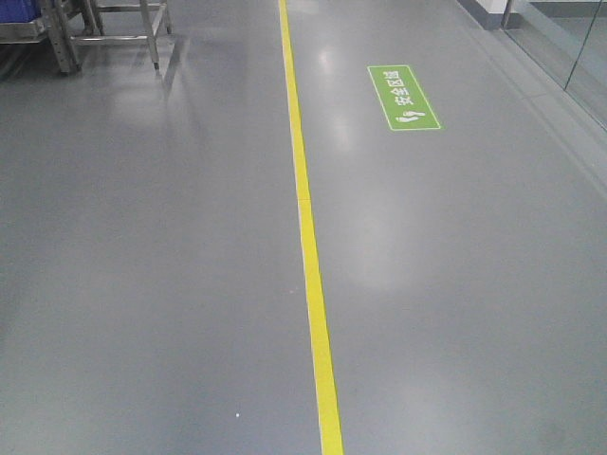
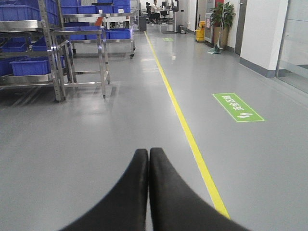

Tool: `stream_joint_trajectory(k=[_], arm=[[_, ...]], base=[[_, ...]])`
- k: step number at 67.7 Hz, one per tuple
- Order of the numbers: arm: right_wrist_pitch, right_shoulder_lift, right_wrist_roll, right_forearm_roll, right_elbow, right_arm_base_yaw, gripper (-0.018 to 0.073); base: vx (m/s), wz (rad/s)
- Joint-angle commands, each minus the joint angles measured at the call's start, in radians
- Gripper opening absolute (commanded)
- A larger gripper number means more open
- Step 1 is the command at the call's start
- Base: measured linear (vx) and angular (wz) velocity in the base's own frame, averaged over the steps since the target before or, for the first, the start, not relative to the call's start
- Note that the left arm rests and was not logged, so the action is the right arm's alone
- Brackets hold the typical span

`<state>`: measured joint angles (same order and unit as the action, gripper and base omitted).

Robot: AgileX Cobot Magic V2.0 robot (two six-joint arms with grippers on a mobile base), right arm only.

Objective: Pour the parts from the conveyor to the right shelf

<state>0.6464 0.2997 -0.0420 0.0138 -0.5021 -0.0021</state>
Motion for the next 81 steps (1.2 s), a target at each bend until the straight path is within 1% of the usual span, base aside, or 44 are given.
stream_joint_trajectory(k=[1, 36, 81], arm=[[-0.075, 0.009, -0.006, -0.005, -0.027, 0.001, -0.0006], [-0.075, 0.009, -0.006, -0.005, -0.027, 0.001, -0.0006], [-0.076, 0.009, -0.006, -0.005, -0.027, 0.001, -0.0006]], base=[[0.19, -0.09], [0.31, 0.01], [0.54, 0.12]])
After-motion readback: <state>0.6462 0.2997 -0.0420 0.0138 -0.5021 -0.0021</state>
